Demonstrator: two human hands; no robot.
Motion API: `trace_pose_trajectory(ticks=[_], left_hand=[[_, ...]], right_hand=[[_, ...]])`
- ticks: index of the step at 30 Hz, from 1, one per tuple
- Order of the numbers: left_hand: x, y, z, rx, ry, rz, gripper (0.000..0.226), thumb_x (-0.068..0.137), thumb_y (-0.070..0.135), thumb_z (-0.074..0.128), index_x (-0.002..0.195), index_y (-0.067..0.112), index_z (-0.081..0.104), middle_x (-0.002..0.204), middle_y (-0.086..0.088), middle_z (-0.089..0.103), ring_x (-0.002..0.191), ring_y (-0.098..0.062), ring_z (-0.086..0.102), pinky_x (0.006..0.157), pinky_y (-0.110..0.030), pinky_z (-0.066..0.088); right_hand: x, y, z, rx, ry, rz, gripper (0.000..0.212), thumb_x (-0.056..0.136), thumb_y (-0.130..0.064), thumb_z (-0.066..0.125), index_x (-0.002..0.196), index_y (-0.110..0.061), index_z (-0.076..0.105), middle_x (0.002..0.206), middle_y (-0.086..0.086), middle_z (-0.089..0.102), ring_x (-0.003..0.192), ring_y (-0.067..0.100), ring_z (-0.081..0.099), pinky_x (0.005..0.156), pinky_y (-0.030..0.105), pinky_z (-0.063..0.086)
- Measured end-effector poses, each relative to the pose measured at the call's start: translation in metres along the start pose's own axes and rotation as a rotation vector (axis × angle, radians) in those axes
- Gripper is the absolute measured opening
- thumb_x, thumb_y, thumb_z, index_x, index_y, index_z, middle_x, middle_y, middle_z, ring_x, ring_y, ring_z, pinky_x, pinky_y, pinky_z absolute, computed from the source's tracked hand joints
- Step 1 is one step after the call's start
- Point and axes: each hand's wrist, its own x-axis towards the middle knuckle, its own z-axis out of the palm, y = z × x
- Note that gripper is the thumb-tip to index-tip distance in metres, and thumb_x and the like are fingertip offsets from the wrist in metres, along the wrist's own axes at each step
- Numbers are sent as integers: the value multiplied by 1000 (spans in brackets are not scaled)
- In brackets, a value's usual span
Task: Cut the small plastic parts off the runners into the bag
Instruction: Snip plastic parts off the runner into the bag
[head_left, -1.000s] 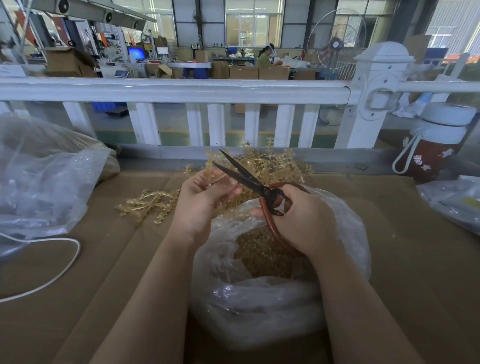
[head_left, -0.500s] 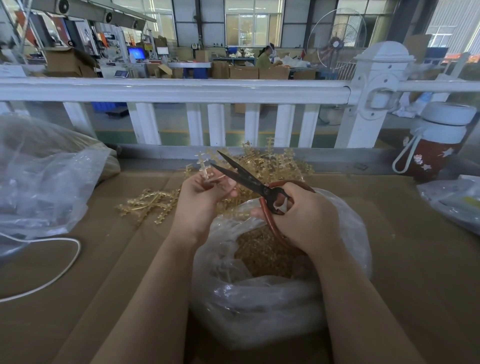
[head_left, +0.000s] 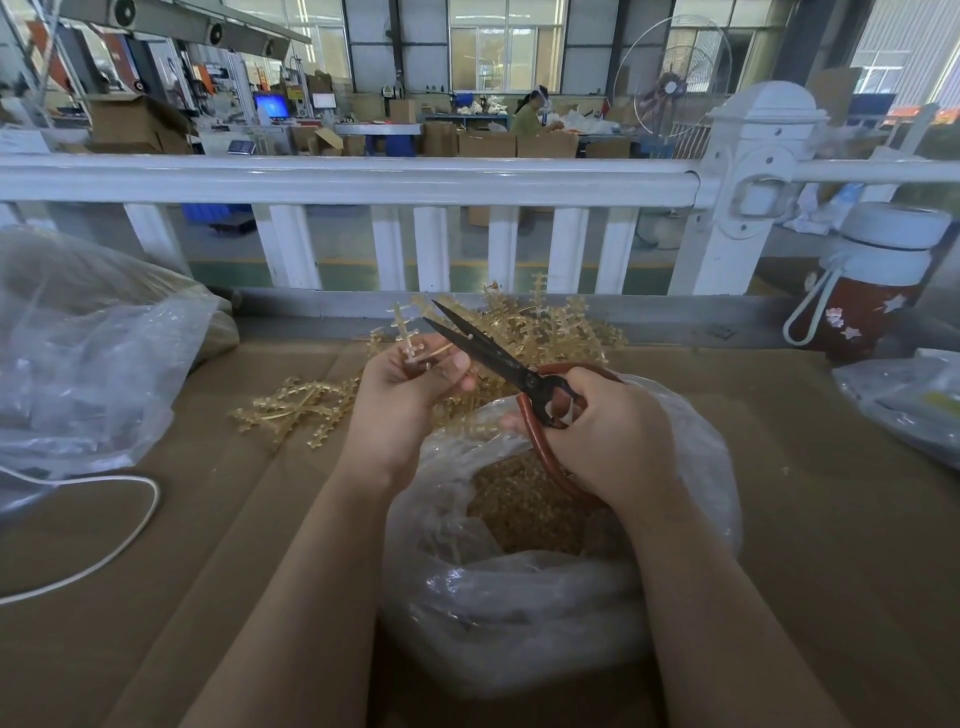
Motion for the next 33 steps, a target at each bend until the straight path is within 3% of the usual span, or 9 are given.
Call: trace_pose_trajectory(ticks=[5,11,15,17,19,22,24,27,33], left_hand=[[0,0,0,-9,-1,-9,8,90,-3,60,87,3,63,70,-2,65,70,-16,61,85,-36,50],[0,1,0,-56,-12,-21,7,80,12,67,83,7,64,71,-2,65,71,-15,62,80,-27,54],[0,1,1,-76,-10,-37,13,78,13,68,87,4,64,73,-4,63,69,-14,62,77,-26,54],[0,2,2,-79,-17,-56,12,78,12,68,87,5,65,73,-2,65,69,-13,62,74,-25,54],[-1,3,3,-87,-25,-82,6,80,9,68,86,8,68,72,0,68,65,-11,62,70,-23,54],[-2,3,6,-89,-21,-137,11,78,9,70,88,7,70,72,-1,71,59,-9,61,65,-22,54],[-2,2,9,-66,-28,-166,14,74,13,73,87,9,72,75,-2,73,61,-9,63,67,-22,54],[-4,1,14,-5,-58,-196,8,70,20,75,78,18,77,76,1,74,66,-9,61,63,-18,48],[-5,-3,17,9,-72,-211,15,63,28,79,76,20,81,59,9,60,57,-7,42,58,-22,34]], right_hand=[[1,-2,0,25,-21,9,68,69,-91,50,85,-28,69,71,-16,64,65,2,58,62,20,52],[3,-4,0,83,-33,29,59,68,-86,60,86,-31,69,69,-24,60,64,-10,52,55,4,34],[3,-3,1,102,-23,37,70,63,-93,49,84,-30,69,70,-21,62,64,-9,53,56,3,35],[3,-3,1,114,-41,58,65,62,-92,54,82,-31,68,67,-23,61,62,-8,54,55,6,36],[2,-3,2,203,-52,97,56,62,-88,61,75,-33,67,65,-20,63,63,-3,59,53,9,40],[3,-4,2,390,-60,194,43,66,-76,71,72,-34,68,75,-31,66,72,-7,63,53,9,43],[5,-5,1,531,-82,257,28,75,-57,80,74,-30,71,71,-23,70,68,-3,66,53,9,46],[8,-7,-2,673,-108,313,18,82,-35,83,75,-20,74,71,-5,74,62,9,68,56,21,54],[8,-13,-3,784,-161,365,14,84,-32,81,80,-20,74,58,-6,68,53,3,62,56,19,52]])
